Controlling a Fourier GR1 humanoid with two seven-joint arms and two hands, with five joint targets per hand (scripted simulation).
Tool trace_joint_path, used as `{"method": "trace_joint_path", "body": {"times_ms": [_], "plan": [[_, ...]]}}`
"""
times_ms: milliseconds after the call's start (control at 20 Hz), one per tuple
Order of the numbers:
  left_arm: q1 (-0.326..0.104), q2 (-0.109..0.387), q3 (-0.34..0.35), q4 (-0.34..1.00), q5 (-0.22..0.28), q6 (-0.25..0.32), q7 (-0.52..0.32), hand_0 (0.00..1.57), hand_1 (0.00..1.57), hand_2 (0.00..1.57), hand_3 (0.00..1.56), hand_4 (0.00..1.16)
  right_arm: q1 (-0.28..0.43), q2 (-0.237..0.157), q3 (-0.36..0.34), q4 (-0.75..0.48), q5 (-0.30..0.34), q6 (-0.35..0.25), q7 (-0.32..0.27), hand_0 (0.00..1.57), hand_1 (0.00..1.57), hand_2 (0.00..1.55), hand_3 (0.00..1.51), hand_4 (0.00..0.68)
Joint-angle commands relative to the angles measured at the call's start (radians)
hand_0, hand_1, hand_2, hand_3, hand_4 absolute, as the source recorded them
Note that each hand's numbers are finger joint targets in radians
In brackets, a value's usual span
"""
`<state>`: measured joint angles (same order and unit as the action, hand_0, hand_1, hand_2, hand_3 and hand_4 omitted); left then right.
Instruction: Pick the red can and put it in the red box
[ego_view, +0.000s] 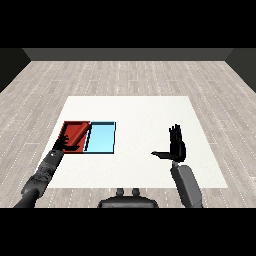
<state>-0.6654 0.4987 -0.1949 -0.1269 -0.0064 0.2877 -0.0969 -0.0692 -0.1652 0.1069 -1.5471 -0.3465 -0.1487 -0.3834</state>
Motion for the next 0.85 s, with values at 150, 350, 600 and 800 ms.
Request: {"method": "trace_joint_path", "body": {"times_ms": [150, 350, 600, 800], "plan": [[-0.016, 0.025, 0.205, -0.084, 0.190, -0.023, -0.225, 0.00, 0.00, 0.00, 0.00, 0.00, 0.017, 0.009, 0.005, -0.026, -0.006, 0.008, 0.003, 0.00, 0.00, 0.00, 0.00, 0.000], [0.001, -0.021, 0.322, -0.230, 0.322, -0.184, -0.461, 0.47, 0.47, 0.47, 0.00, 0.00, 0.014, 0.002, -0.002, 0.010, -0.022, 0.047, -0.018, 0.00, 0.00, 0.00, 0.00, 0.000], [0.008, -0.176, 0.403, -0.409, 0.468, -0.395, -0.621, 0.00, 0.00, 0.00, 0.00, 0.00, 0.003, -0.003, 0.014, -0.013, 0.001, 0.041, -0.012, 0.00, 0.00, 0.00, 0.00, 0.000], [0.156, -0.320, 0.310, -0.572, 0.440, -0.428, -0.705, 0.00, 0.00, 0.00, 0.00, 0.00, 0.022, -0.042, 0.012, -0.012, 0.003, 0.092, -0.024, 0.00, 0.00, 0.00, 0.00, 0.000]]}}
